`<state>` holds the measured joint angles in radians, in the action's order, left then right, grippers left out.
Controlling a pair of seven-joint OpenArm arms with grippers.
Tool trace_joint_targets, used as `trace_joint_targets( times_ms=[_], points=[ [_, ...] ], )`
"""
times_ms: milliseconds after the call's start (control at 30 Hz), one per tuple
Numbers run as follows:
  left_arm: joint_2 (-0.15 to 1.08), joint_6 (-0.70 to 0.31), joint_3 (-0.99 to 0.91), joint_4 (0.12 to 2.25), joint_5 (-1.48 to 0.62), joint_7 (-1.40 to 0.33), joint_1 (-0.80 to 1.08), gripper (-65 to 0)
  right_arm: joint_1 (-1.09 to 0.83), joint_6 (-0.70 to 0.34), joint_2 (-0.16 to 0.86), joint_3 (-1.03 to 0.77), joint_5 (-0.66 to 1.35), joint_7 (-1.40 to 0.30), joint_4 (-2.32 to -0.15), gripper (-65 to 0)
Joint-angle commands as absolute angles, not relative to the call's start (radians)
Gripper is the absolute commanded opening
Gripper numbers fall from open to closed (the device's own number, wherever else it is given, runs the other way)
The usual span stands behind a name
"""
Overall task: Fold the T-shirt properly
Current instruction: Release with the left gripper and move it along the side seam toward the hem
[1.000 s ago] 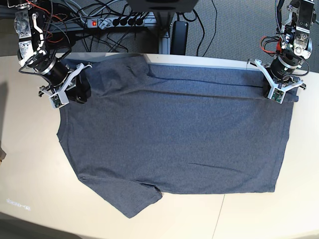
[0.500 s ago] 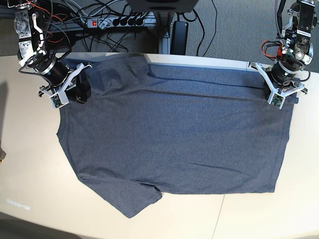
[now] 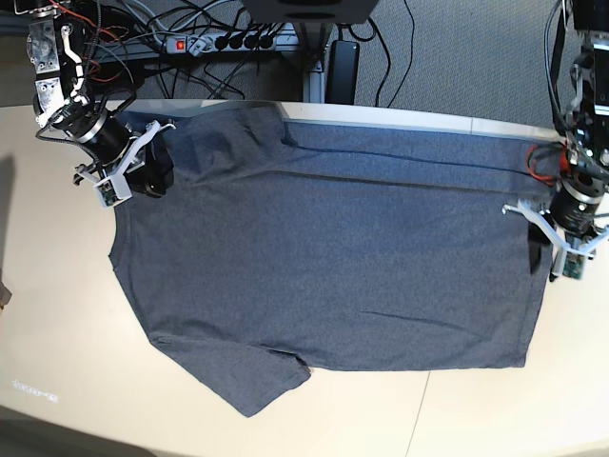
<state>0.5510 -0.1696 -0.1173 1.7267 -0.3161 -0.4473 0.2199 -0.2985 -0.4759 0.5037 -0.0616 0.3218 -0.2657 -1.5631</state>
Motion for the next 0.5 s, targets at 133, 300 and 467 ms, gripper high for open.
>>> trace_joint_targets(
  times_ms=[133,300,467],
  points=[
    [0.569,-0.169,-0.119,1.525,-0.4,-0.372,0.051,-40.8,-0.289,-0.475,0.52,-0.071,0.307,-0.244,-1.578,-65.0],
    [0.571,-0.2,-0.063,1.251,-0.41,-0.362,-0.164,-40.8,-0.289,-0.475,0.52,-0.071,0.292,-0.244,-1.578,-65.0],
    [0.586,-0.248,0.033,0.95,-0.403,-0.282,-0.355,-36.0,-0.289,-0.475,0.52,-0.071,0.292,-0.244,-1.578,-65.0]
  ],
)
